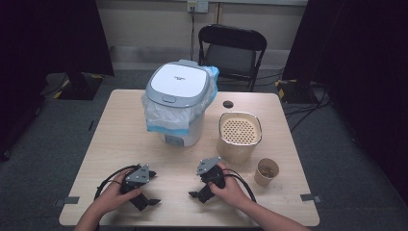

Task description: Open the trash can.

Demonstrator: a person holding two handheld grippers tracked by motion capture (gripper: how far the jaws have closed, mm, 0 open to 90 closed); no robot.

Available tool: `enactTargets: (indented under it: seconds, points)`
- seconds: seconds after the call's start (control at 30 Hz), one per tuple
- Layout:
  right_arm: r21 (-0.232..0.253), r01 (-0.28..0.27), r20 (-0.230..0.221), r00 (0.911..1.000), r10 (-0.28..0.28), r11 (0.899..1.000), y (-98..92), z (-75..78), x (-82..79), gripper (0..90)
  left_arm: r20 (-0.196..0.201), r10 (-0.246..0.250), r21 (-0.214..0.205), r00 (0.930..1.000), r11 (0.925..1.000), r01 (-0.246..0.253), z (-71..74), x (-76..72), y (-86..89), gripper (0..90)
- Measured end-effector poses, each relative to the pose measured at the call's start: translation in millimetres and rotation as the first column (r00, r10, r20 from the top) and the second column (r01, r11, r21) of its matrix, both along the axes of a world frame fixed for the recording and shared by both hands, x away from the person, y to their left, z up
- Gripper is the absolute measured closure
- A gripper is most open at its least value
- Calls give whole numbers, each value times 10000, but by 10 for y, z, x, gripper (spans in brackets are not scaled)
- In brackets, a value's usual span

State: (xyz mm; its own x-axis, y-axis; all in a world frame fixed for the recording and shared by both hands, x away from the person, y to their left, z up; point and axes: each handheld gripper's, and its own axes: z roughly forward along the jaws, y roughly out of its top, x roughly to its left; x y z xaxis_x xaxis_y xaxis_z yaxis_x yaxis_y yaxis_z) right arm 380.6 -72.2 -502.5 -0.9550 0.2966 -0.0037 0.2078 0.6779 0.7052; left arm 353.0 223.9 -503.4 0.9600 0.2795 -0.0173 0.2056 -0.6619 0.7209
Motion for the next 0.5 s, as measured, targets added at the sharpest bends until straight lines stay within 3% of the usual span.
enactTargets:
  seconds: [0.33,0.5]
  points:
    - [0,-1,1,10000,1,10000,0,0,0,0,-4,152,0,9999,9999,-152,2,-6,-7,0]
    - [-7,5,-8,10000,-5,10000,0,1,-1,0,-367,401,482,9985,9981,-384,72,31,-50,24]
